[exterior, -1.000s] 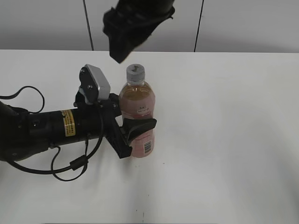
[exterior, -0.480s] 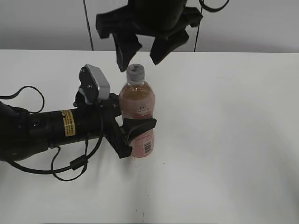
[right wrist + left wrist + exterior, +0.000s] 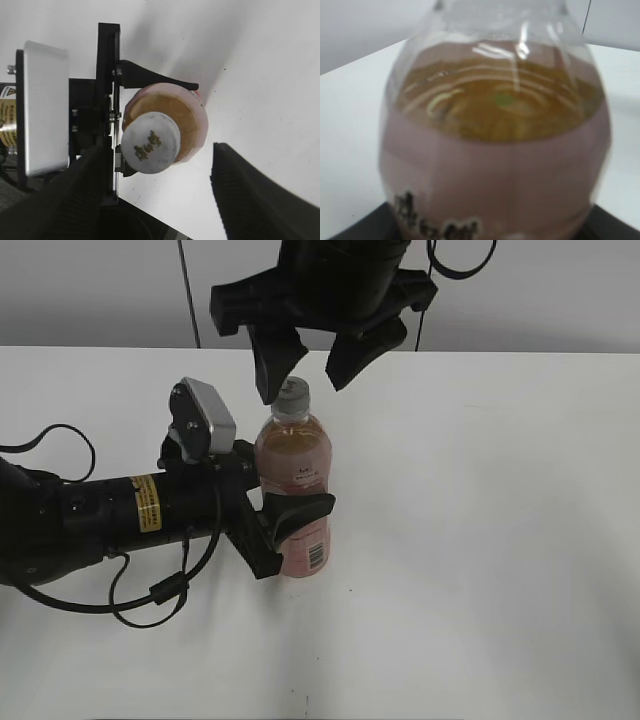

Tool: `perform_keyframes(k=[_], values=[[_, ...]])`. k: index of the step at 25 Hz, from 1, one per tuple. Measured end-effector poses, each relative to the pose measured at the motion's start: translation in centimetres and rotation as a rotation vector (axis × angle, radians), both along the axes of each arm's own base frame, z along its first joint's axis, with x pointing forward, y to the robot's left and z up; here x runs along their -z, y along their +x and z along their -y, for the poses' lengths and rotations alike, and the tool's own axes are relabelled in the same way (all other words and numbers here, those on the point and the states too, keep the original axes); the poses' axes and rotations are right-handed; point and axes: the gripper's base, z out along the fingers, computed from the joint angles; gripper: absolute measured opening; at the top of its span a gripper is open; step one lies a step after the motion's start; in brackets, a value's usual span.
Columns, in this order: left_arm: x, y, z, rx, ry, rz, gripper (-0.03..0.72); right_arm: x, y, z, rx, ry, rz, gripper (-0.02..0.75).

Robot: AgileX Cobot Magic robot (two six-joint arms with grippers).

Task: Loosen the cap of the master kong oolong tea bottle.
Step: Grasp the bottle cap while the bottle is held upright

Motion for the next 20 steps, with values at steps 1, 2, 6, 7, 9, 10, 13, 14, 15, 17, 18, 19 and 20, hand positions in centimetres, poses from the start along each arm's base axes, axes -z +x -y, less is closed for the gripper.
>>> perform_keyframes(k=[1,2,6,7,9,10,13,14,15,17,18,19,20], values=[[0.00,0.00,0.00,0.000,0.000,0.000,0.385,0.09,0.03,-0.03,0.001,-0.001,-0.002,0.500],[0.00,0.00,0.00,0.000,0.000,0.000,0.385,0.17,0.06,-0.05,0.001,-0.003,-0.003,0.500],[0.00,0.00,0.00,0.000,0.000,0.000,0.385,0.91,0.29,-0.30,0.002,-0.013,-0.019,0.498],[0.00,0.00,0.00,0.000,0.000,0.000,0.385,1.02,0.30,-0.36,0.003,-0.011,-0.024,0.498],[0.00,0.00,0.00,0.000,0.000,-0.001,0.385,1.05,0.25,-0.44,0.005,-0.004,-0.032,0.498],[0.00,0.01,0.00,-0.001,-0.001,-0.001,0.385,1.05,0.23,-0.46,0.005,-0.002,-0.034,0.496],[0.00,0.01,0.00,-0.001,-0.001,-0.001,0.385,1.05,0.23,-0.46,0.005,-0.002,-0.034,0.460],[0.00,0.01,0.00,-0.001,-0.001,-0.001,0.385,1.05,0.25,-0.45,0.005,-0.003,-0.033,0.434],[0.00,0.01,0.00,-0.001,-0.001,-0.001,0.385,1.06,0.28,-0.41,0.002,-0.008,-0.028,0.386],[0.01,0.02,-0.01,-0.004,0.001,-0.002,0.385,1.06,0.32,-0.36,-0.021,-0.018,-0.016,0.267],[0.01,0.02,-0.01,-0.004,0.001,-0.002,0.385,1.06,0.36,-0.34,-0.049,-0.027,-0.003,0.268],[0.01,0.03,-0.02,-0.005,0.000,-0.002,0.385,1.06,0.37,-0.33,-0.085,-0.035,0.010,0.268],[0.01,0.03,-0.02,-0.005,0.000,-0.002,0.385,1.06,0.37,-0.34,-0.126,-0.043,0.022,0.268]])
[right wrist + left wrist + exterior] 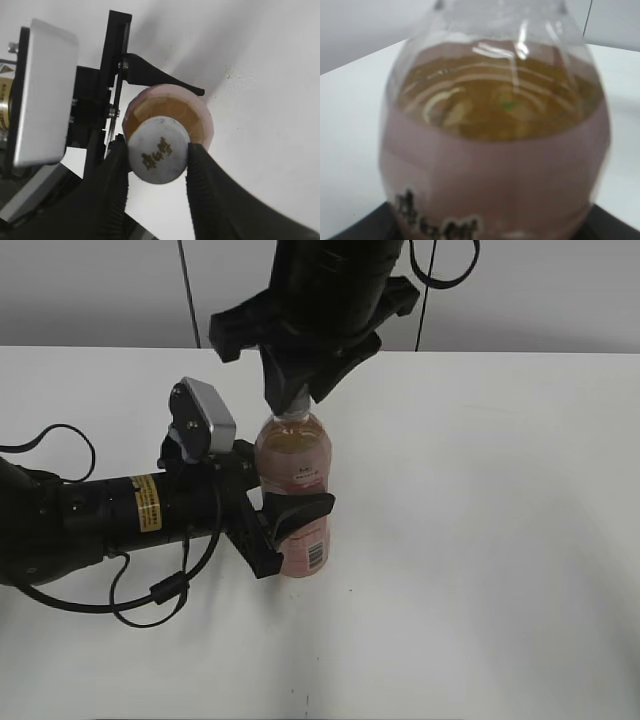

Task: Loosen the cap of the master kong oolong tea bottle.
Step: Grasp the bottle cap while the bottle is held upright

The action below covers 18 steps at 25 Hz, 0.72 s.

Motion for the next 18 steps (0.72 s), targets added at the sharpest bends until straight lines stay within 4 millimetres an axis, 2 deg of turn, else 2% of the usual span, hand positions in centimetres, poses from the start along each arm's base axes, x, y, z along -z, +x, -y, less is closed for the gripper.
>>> perform_keyframes(k=[2,4,9,11,13,18], values=[[0.00,0.00,0.00,0.000,0.000,0.000,0.385,0.00,0.01,-0.01,-0.087,-0.016,0.027,0.268],[0.00,0.00,0.00,0.000,0.000,0.000,0.385,0.00,0.00,-0.01,-0.245,-0.046,0.073,0.268],[0.01,-0.02,0.01,0.003,0.002,0.002,0.385,-0.08,0.04,0.05,-0.789,-0.157,0.243,0.268],[0.01,-0.03,0.01,0.004,0.002,0.002,0.385,-0.13,0.06,0.06,-0.950,-0.190,0.295,0.268],[0.01,-0.03,0.01,0.004,0.002,0.003,0.385,-0.16,0.07,0.07,-1.043,-0.210,0.324,0.268],[0.01,-0.02,0.01,0.003,0.002,0.003,0.385,-0.19,0.05,0.01,-1.081,-0.211,0.337,0.266]])
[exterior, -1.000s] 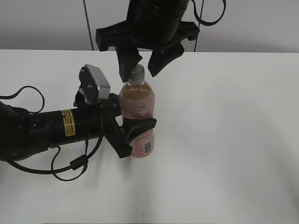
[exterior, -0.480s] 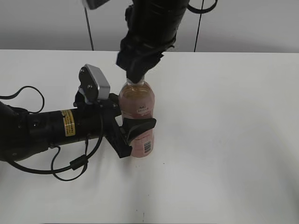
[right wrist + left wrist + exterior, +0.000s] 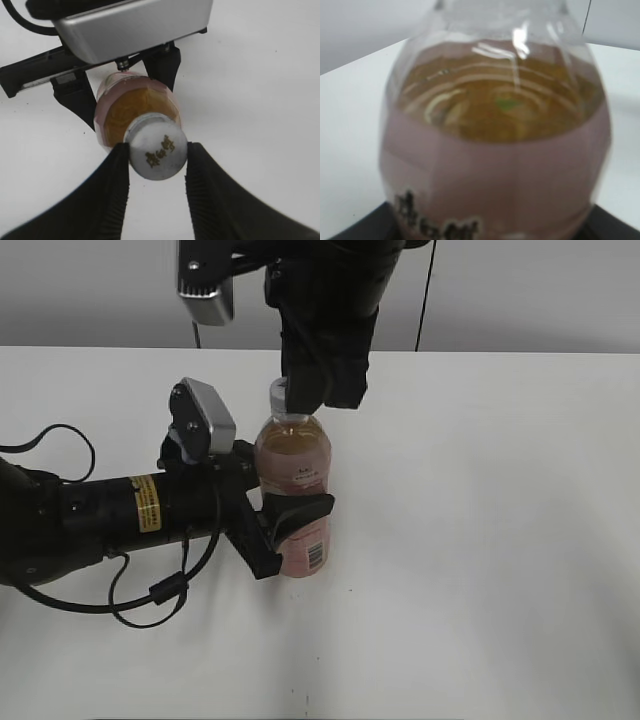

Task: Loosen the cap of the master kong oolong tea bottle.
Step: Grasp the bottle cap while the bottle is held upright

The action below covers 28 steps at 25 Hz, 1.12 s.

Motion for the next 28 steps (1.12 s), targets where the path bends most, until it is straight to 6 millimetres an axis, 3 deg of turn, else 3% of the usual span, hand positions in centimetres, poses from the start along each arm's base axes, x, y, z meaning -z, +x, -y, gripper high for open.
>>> perform_keyframes(k=[5,10,14,18,23,28], values=[[0.0,0.0,0.0,0.002,0.001,0.000,0.385,0.0,0.0,-0.1,0.086,0.024,-0.030,0.281],[0.0,0.0,0.0,-0.001,-0.002,-0.001,0.385,0.1,-0.2,-0.2,0.221,0.067,-0.099,0.474],[0.0,0.0,0.0,-0.003,-0.001,-0.001,0.385,0.1,-0.3,-0.3,0.303,0.088,-0.134,0.513],[0.0,0.0,0.0,-0.003,-0.002,-0.002,0.385,-1.1,-0.1,-0.4,0.599,0.174,-0.205,0.516],[0.0,0.0,0.0,-0.003,-0.002,-0.002,0.385,-2.6,0.6,-0.1,1.111,0.311,-0.285,0.519],[0.0,0.0,0.0,-0.003,-0.002,-0.002,0.385,-2.3,0.5,-0.5,1.205,0.337,-0.364,0.519]])
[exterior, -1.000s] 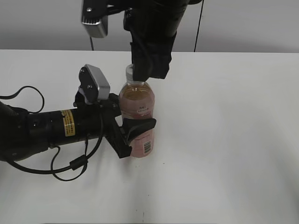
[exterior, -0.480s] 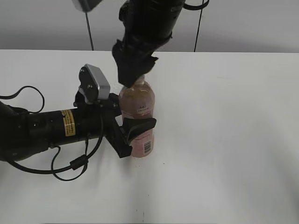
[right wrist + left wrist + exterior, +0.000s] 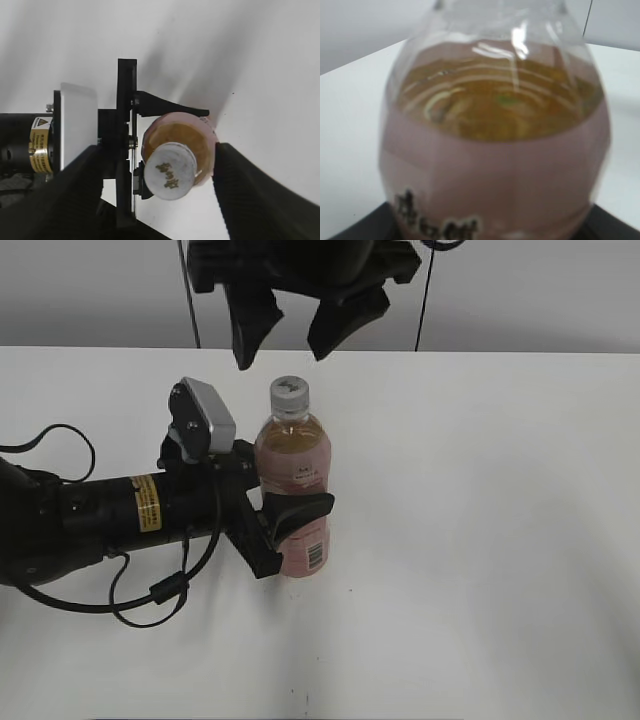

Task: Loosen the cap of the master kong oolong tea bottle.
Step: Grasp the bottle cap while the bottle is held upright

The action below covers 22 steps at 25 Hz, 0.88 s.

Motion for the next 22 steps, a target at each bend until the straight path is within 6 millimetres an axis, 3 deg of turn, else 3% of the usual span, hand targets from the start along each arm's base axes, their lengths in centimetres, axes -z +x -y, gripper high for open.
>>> perform_keyframes(k=[14,17,20,22], values=[[0.0,0.0,0.0,0.000,0.000,0.000,0.385,2.4,0.1,-0.2,0.013,-0.041,-0.066,0.468],[0.0,0.0,0.0,0.000,0.000,0.000,0.385,2.5,0.1,-0.2,0.013,-0.041,-0.067,0.403],[0.0,0.0,0.0,0.000,0.000,0.000,0.385,2.5,0.1,-0.2,0.003,-0.046,-0.064,0.287],[0.0,0.0,0.0,0.000,0.000,0.000,0.385,2.5,0.1,-0.2,-0.026,-0.053,-0.054,0.272]])
